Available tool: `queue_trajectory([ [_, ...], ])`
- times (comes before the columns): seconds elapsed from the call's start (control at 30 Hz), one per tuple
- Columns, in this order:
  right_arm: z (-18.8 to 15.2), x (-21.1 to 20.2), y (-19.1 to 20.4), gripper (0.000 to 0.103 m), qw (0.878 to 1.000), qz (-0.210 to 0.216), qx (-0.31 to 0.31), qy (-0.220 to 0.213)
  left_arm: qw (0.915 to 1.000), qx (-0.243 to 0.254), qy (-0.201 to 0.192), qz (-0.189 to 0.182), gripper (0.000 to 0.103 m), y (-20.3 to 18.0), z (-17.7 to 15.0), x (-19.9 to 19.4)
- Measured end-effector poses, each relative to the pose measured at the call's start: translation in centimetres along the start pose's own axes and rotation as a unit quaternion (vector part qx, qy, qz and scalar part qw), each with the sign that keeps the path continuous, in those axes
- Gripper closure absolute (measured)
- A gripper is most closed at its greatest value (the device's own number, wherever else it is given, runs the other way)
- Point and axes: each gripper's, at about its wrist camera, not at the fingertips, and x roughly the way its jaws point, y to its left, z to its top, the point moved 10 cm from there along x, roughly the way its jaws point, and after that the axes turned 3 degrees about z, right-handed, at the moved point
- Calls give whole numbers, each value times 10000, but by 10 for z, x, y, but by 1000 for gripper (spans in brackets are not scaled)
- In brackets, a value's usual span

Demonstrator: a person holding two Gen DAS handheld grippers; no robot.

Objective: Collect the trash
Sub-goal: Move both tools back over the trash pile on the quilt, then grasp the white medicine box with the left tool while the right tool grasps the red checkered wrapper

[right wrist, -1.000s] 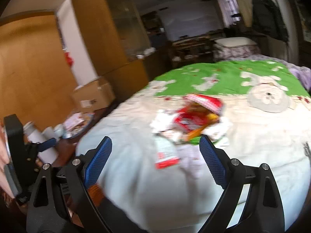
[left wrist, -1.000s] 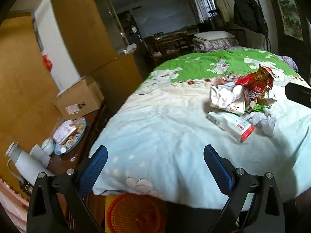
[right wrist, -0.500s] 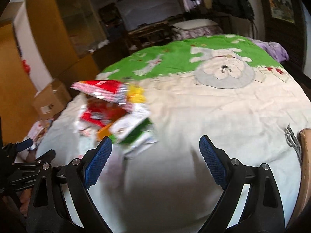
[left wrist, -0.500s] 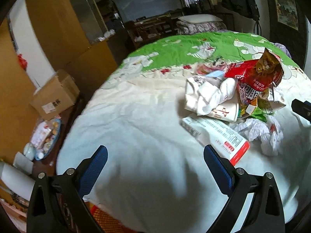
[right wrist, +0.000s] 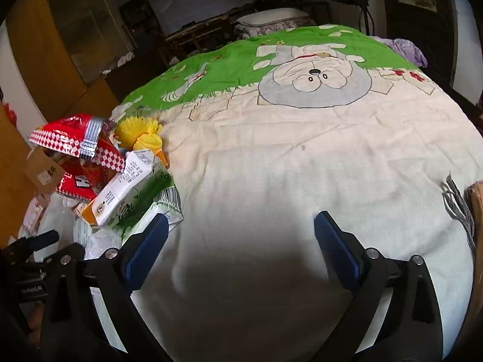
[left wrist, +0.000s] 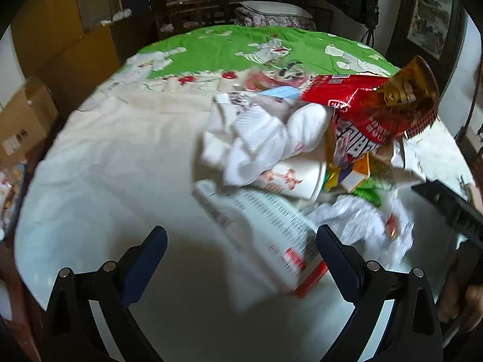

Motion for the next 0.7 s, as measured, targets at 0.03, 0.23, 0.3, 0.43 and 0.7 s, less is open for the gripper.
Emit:
queue_trajectory([
  [0.03, 0, 1, 0, 6, 10000, 7, -4, 16, 10000, -11, 31, -36, 6, -4, 3, 5],
  [0.23, 1, 1, -1, 6, 9999, 111, 78, -17, 9996, 30, 180, 222, 6, 5, 4, 23],
  [0.3, 1, 1, -1, 6, 9999, 132, 96, -20, 9990, 4, 185, 416, 6, 22, -3, 20],
  [0.43, 1, 1, -1, 6, 9998, 142, 105, -22, 9962, -363, 259, 743, 6, 70, -23, 12],
  [0.7, 2, 1, 0, 6, 9998, 153, 117, -25, 9974, -232, 6, 680, 6, 68, -15, 5],
])
